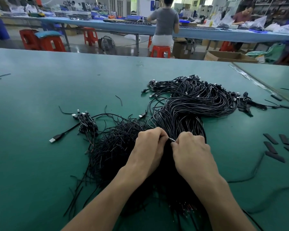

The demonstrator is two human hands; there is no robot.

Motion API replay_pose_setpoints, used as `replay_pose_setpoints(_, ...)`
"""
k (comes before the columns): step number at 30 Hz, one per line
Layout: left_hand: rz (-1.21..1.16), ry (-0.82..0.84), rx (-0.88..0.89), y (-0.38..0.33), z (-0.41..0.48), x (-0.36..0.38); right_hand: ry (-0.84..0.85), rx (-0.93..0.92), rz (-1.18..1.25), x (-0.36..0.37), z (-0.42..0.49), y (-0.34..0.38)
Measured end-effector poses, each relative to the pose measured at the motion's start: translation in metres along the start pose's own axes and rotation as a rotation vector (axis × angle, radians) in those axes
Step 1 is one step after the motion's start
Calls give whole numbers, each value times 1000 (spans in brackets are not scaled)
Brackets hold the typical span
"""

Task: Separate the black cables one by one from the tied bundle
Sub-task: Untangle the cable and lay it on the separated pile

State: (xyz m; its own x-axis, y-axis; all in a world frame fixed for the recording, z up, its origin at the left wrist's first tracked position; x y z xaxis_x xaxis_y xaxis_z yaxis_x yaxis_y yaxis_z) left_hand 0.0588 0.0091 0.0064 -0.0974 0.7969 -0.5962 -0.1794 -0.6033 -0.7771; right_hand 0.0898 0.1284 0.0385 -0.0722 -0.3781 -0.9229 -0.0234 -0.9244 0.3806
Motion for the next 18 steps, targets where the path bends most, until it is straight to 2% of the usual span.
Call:
replay_pose_setpoints(3,-2,0,-12,2,1,-1,172,-101,133,-16,2,-3)
replay_pose_setpoints(6,-42,18,-32,3,3,-1,560,-495,291,-45,-22,20)
replay_pose_setpoints(8,-25,20,-26,2,4,-2,714,-604,290,-58,-44,36)
replay_pose_setpoints(10,-11,23,-9,1,5,-1,633,-573,180,-58,-47,34)
replay_pose_setpoints(13,-19,-2,12,3,4,-1,466,-369,28,-47,-32,23)
replay_pose_setpoints(16,-45,-14,-6,5,3,0,352,-158,81,-28,-14,10)
replay_pose_setpoints(18,-35,-2,-10,6,4,1,205,-22,88,-15,-3,3)
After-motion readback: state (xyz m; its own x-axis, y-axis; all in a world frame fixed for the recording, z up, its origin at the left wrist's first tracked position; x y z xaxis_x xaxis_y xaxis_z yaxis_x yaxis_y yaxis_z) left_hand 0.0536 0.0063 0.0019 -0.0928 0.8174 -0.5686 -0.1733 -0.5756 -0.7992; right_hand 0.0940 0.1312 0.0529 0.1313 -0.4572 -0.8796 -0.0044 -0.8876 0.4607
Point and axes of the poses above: each hand's wrist, its own z-axis towards the middle knuckle, its own x-axis out of the palm, y = z × x, the point moved 4 cm from there along z, towards the middle knuckle, and after that the axes turned 3 degrees about -x, right-handed, at the moved point
